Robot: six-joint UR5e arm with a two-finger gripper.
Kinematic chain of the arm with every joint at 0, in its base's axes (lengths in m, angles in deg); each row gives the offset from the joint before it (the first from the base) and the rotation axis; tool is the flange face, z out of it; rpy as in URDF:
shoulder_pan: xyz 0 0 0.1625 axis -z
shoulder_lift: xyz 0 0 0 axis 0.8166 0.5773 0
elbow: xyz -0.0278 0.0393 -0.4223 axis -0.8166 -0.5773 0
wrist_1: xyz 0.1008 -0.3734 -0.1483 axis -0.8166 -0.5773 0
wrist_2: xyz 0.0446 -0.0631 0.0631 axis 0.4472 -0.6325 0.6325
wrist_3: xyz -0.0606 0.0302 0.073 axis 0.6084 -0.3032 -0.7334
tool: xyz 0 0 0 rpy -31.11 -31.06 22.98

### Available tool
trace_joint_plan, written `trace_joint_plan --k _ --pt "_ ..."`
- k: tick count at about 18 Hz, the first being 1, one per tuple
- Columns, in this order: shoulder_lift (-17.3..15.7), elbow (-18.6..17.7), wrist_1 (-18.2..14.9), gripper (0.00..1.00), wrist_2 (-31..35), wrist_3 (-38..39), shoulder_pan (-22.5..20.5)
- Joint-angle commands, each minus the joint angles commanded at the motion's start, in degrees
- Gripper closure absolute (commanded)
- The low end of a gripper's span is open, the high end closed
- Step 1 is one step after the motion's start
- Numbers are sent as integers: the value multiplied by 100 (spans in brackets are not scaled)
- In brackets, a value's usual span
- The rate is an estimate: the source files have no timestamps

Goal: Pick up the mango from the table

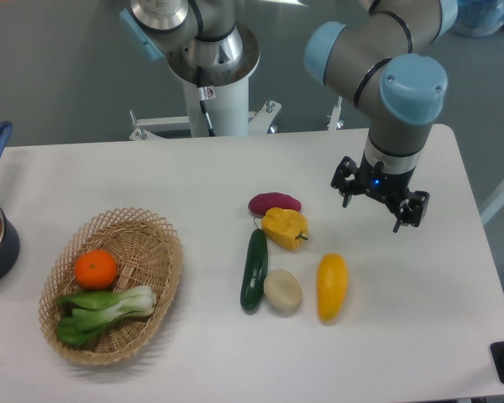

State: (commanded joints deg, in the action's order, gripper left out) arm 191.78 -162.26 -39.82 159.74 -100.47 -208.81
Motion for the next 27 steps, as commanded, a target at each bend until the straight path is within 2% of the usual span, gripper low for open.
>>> trace_joint_plan --k 12,13,14,17,18,23,27 --pt "53 -70 -18 0 -52 140 18" --pt "53 -175 113 0 -61 175 18" --pt "61 -306 419 0 -70 219 26" --pt "70 -834 1614 0 -70 692 157" --pt "157 -861 1739 0 -53 990 210" --pt "517 -721 1941 0 -27 2221 527" --pt "747 -738 2083 0 -9 2303 633"
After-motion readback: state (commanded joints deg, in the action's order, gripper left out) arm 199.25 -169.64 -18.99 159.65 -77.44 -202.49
